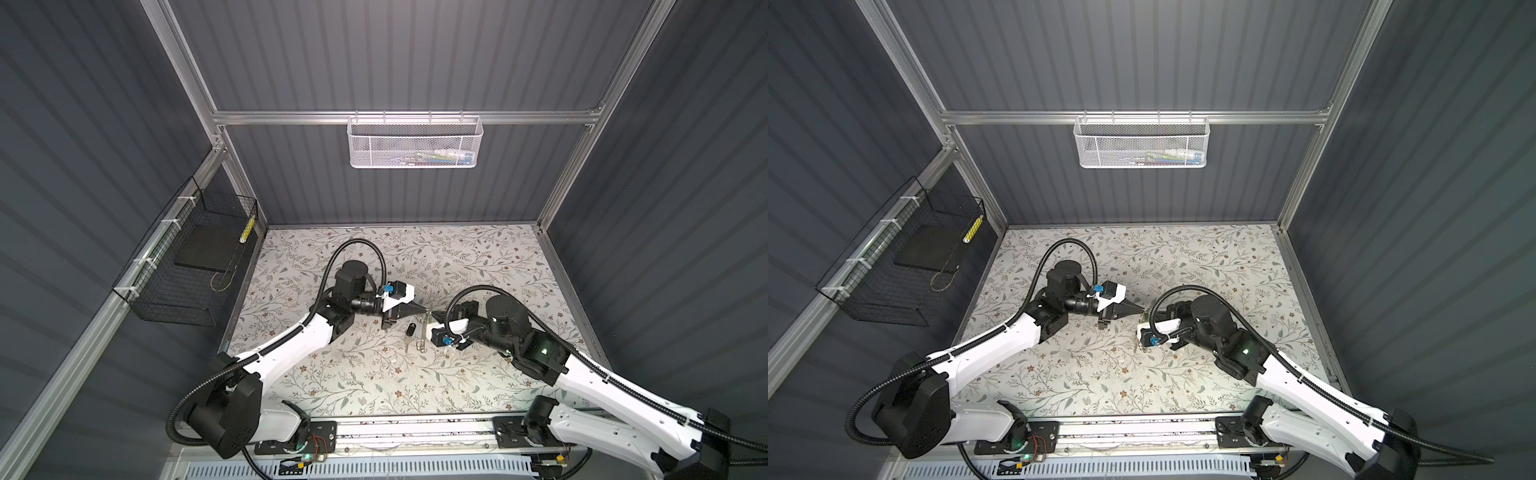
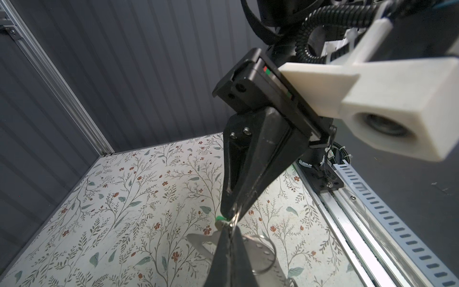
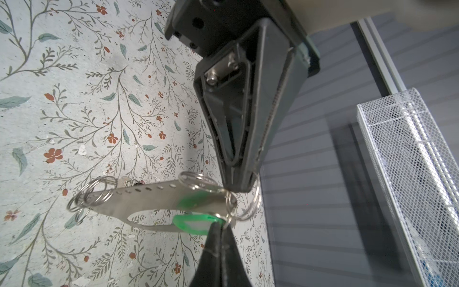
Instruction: Put the keys on the keyring
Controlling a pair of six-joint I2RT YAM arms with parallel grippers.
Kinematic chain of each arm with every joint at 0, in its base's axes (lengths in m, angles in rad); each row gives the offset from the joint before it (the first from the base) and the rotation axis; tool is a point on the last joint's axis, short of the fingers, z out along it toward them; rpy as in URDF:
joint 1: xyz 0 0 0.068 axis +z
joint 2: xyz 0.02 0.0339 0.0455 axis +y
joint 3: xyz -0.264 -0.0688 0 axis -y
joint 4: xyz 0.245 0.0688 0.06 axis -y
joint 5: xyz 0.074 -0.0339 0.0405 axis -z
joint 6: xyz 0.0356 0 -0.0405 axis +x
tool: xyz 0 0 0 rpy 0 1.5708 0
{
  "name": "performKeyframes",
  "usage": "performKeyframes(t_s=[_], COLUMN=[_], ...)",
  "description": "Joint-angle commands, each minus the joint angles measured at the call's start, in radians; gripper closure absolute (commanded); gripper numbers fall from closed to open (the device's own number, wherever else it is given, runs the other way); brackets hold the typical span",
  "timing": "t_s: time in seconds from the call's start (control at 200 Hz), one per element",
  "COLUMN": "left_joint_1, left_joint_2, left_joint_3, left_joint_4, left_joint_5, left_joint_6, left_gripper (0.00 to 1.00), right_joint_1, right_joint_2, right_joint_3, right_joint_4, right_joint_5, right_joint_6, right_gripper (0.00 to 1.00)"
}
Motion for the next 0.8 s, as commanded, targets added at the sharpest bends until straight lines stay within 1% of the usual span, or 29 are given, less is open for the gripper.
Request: performKeyframes(t_s=[0.0, 0.215, 0.34, 0.465, 0.525, 0.595, 0.665, 0.795], left_joint_1=[0.004, 0.003, 0.006, 0.012, 0.016, 0.017, 0.019, 0.019], left_joint_2=[0.016, 0.016, -0.004, -0.012, -0.011, -0.009, -0.004, -0.004], left_joint_3=[-0.026, -0.056, -0.069, -0.07, -0.07, -0.067, -0.062, -0.056], left_joint_4=[0.16, 0.21, 0.202, 0.196, 0.2, 0.204, 0.205, 0.204], left_joint_5=[0.012, 0.013, 0.008, 0.017, 0.025, 0.029, 0.035, 0.043], left_joint_6=[-0.098, -0.133, -0.114, -0.104, -0.102, -0.101, -0.102, -0.1], left_gripper=[1.0, 1.0, 1.0, 1.0, 1.0, 1.0, 1.0, 1.0], right_joint_1=[0.018, 0.026, 0.024, 0.006, -0.015, -0.047, -0.067, -0.095], right_joint_2=[0.027, 0.045, 0.011, -0.051, -0.085, -0.115, -0.133, -0.136], right_joint_3=[-0.015, -0.041, -0.071, -0.095, -0.104, -0.109, -0.11, -0.082], right_joint_4=[0.033, 0.138, 0.133, 0.088, 0.071, 0.054, 0.047, 0.041], right_joint_5=[0.002, 0.006, 0.054, 0.064, 0.038, -0.024, -0.07, -0.164], right_joint_6=[0.009, 0.081, 0.13, 0.203, 0.257, 0.328, 0.372, 0.445], right_gripper=[1.0, 1.0, 0.92, 0.85, 0.81, 0.78, 0.75, 0.74])
